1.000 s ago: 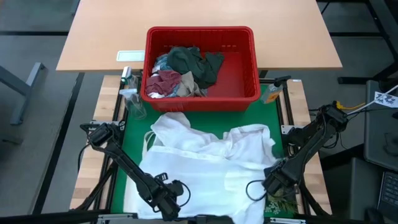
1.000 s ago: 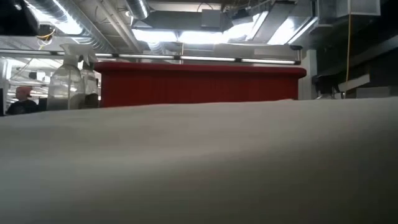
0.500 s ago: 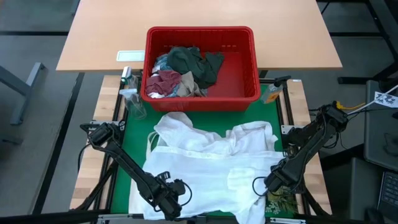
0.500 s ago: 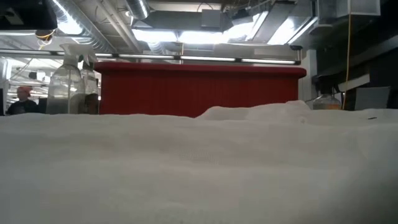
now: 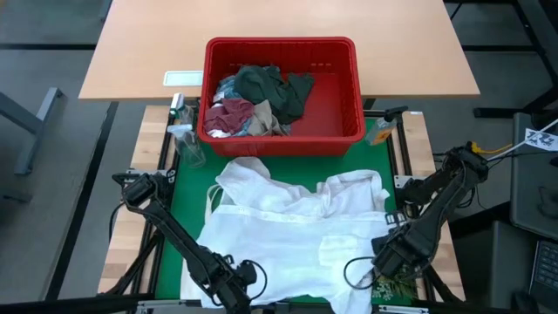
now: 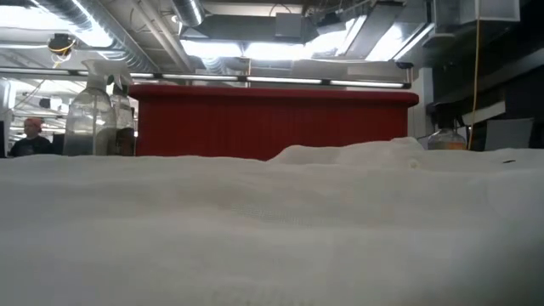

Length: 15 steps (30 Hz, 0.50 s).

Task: Fold Laundry from Bin
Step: Fold the white polo shirt

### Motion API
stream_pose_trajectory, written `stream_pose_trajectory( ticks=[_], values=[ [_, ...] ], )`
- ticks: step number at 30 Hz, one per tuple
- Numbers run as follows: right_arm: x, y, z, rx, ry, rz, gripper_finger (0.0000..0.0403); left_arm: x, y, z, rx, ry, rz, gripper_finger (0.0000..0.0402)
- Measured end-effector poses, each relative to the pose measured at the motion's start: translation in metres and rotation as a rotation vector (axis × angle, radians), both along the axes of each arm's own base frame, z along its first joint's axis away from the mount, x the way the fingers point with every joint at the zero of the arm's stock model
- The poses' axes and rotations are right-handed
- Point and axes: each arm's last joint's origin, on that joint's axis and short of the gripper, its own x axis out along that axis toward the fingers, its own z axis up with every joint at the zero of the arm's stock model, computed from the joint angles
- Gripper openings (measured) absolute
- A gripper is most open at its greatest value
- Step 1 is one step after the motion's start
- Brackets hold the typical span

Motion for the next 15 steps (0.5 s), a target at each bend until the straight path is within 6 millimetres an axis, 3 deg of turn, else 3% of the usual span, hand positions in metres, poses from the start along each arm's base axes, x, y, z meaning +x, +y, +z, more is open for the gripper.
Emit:
stream_pose_trajectory(
  ticks=[7, 15],
  values=[
    [0.021, 0.022, 0.009, 0.206, -0.259, -0.002, 0.0133, -0.012, -0.013, -0.001, -0.009, 0.002, 0.002, 0.0154],
    [0.027, 0.03, 0.011, 0.28, -0.326, -0.006, 0.0133, -0.026, -0.041, -0.02, 0.044, -0.094, -0.121, 0.0196]
  ],
)
